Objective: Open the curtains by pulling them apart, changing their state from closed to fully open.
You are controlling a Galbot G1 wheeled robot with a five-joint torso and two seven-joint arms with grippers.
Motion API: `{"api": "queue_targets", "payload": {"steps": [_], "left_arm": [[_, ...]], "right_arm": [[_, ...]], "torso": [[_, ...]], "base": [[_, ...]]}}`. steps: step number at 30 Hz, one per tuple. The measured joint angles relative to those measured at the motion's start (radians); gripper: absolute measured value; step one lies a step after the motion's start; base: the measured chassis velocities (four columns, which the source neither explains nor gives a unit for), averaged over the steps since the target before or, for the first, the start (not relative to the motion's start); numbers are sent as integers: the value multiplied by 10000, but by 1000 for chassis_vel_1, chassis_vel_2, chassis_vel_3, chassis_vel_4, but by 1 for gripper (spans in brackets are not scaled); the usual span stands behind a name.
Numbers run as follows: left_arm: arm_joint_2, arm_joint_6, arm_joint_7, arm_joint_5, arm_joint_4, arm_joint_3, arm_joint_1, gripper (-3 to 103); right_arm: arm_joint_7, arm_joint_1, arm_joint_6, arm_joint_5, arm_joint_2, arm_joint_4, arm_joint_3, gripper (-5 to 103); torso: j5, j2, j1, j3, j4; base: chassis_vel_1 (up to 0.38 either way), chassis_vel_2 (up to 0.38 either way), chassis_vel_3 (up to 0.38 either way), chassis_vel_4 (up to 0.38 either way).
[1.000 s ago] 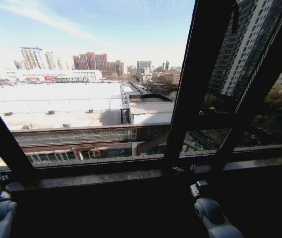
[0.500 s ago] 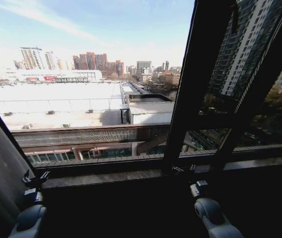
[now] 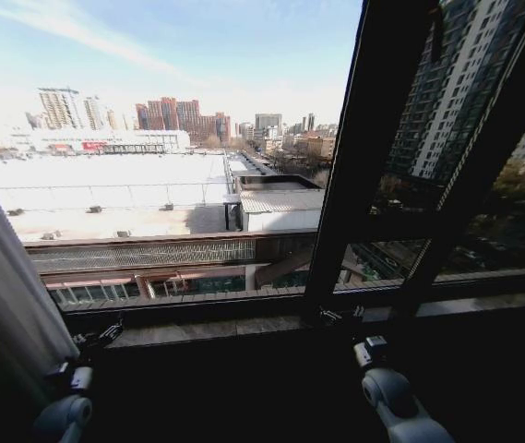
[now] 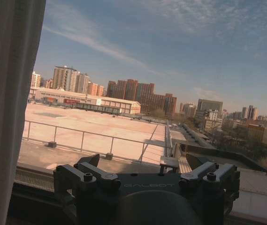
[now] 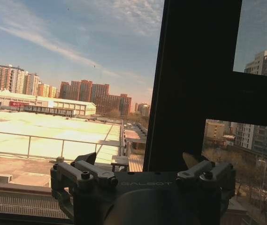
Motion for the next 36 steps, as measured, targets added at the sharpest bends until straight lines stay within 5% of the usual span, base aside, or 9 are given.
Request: {"api": "queue_targets", "payload": {"steps": [4, 15, 36], "left_arm": [[-84, -53, -52, 45, -205, 132, 82, 100], [-88, -1423, 1492, 902, 172, 264, 318, 103], [-10, -1682, 1729, 1221, 39, 265, 394, 99]], "right_arm": [[0, 0, 0, 0, 0, 0, 0, 100], [0, 0, 0, 0, 0, 0, 0, 100], [0, 0, 0, 0, 0, 0, 0, 100]], "torso": [[0, 0, 0, 0, -1], [-1, 0, 0, 0, 0], [0, 0, -1, 0, 0]], "base": [[0, 0, 0, 0], [0, 0, 0, 0], [0, 0, 0, 0]]}}
